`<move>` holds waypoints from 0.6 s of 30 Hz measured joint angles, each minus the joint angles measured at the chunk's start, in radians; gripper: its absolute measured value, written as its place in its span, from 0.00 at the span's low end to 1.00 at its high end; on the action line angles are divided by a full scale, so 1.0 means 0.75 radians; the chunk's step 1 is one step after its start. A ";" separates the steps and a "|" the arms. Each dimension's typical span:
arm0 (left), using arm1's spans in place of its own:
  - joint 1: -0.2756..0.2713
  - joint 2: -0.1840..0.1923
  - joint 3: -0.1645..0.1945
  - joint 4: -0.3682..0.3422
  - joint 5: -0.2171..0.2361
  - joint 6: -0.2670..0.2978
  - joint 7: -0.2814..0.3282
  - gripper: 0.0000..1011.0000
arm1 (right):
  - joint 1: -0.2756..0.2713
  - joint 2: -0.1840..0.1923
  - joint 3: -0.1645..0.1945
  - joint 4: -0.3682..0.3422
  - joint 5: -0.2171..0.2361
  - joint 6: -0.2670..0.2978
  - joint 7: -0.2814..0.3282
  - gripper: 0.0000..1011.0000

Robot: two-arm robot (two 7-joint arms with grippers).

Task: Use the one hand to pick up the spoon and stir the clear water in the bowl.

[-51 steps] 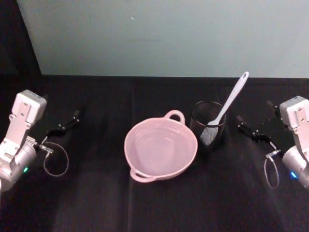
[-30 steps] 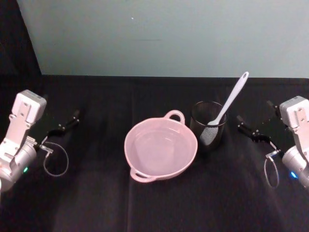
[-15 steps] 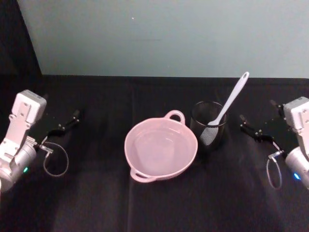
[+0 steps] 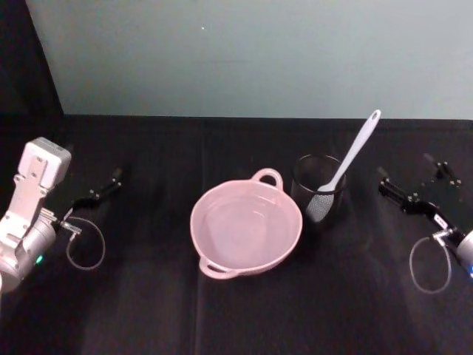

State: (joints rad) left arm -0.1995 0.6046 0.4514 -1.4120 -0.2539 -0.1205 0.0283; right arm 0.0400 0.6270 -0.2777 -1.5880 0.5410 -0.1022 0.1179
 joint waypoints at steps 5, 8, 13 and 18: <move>0.000 0.000 0.000 0.000 0.000 0.000 0.000 1.00 | 0.040 -0.059 0.044 0.020 0.207 0.110 0.134 0.99; 0.000 0.000 0.000 0.000 0.000 0.000 0.000 1.00 | 0.084 -0.104 0.054 0.055 0.289 0.168 0.186 0.99; 0.000 0.000 0.000 0.000 0.000 0.000 0.000 1.00 | 0.178 -0.190 0.057 0.145 0.383 0.246 0.249 0.99; 0.000 0.000 0.000 0.000 0.000 0.000 0.000 1.00 | 0.252 -0.248 0.055 0.216 0.434 0.275 0.262 0.99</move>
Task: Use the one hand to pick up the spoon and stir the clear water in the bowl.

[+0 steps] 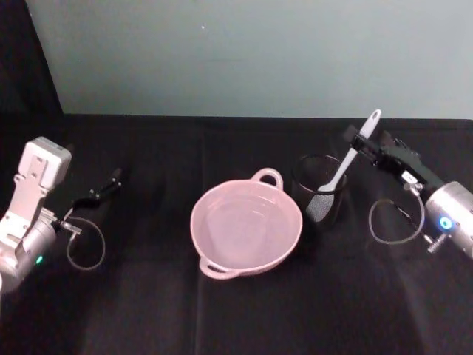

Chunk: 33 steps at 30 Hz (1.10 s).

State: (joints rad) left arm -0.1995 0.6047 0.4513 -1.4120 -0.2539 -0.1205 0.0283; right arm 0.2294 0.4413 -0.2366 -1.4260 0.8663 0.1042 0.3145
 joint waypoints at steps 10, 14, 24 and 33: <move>0.000 0.000 0.000 0.000 0.000 0.000 0.000 1.00 | 0.081 -0.055 -0.012 0.097 0.048 0.007 0.001 0.99; 0.000 0.000 0.000 0.000 0.000 0.000 0.000 1.00 | 0.079 -0.054 -0.011 0.092 0.054 -0.001 -0.001 0.92; 0.000 0.000 0.000 0.000 0.000 0.000 0.000 1.00 | 0.063 -0.036 -0.010 0.070 0.058 -0.019 -0.005 0.65; 0.000 0.000 0.000 0.000 0.000 0.000 0.000 1.00 | 0.067 -0.030 -0.015 0.083 0.066 -0.020 0.001 0.35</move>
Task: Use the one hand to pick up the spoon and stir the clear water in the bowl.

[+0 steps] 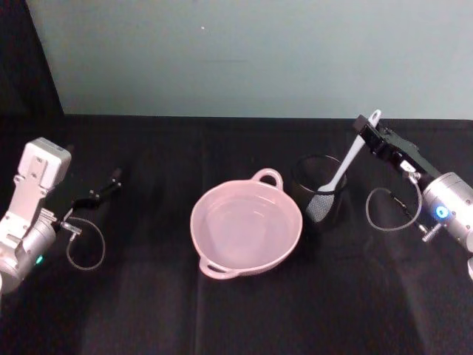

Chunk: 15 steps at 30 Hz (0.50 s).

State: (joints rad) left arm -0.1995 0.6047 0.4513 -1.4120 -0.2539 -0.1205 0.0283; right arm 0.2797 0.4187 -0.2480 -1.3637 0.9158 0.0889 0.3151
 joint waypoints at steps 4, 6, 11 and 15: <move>0.000 0.000 0.000 0.000 0.000 0.000 0.000 1.00 | 0.004 0.001 -0.004 0.000 -0.001 -0.004 0.001 0.24; 0.000 0.000 0.000 0.000 0.000 0.000 0.000 1.00 | 0.004 0.005 -0.007 -0.004 -0.006 -0.008 0.000 0.16; 0.000 0.000 0.000 0.000 0.000 0.000 0.000 1.00 | 0.001 0.030 -0.024 -0.055 -0.078 -0.033 -0.017 0.11; 0.000 0.000 0.000 0.000 0.000 0.000 0.000 1.00 | -0.001 0.054 -0.035 -0.110 -0.151 -0.043 -0.034 0.11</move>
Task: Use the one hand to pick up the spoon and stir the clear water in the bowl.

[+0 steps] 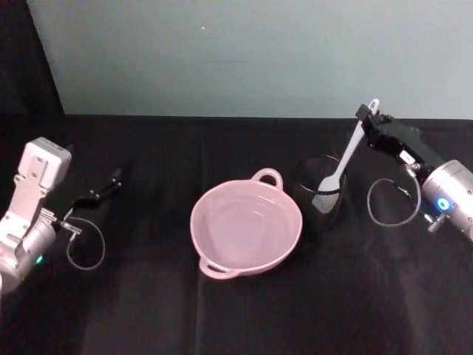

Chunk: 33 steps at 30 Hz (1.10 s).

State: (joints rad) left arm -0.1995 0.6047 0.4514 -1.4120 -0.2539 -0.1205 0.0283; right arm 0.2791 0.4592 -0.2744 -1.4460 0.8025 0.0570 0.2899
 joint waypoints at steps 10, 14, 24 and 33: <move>0.000 0.000 0.000 0.000 0.000 0.000 0.000 1.00 | 0.083 0.093 -0.048 -0.180 -0.153 0.103 0.026 0.11; 0.000 0.000 0.000 0.000 0.000 0.000 0.000 1.00 | 0.143 0.120 -0.057 -0.258 -0.157 0.199 0.047 0.11; 0.000 0.000 0.000 0.000 0.000 0.000 0.000 1.00 | 0.206 0.139 -0.074 -0.316 -0.146 0.299 0.048 0.11; 0.000 0.000 0.000 0.000 0.000 0.000 0.000 1.00 | 0.202 0.137 -0.072 -0.311 -0.145 0.293 0.048 0.11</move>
State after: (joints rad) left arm -0.1995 0.6047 0.4514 -1.4120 -0.2539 -0.1206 0.0283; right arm 0.4303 0.5621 -0.3282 -1.6790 0.6935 0.2766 0.3259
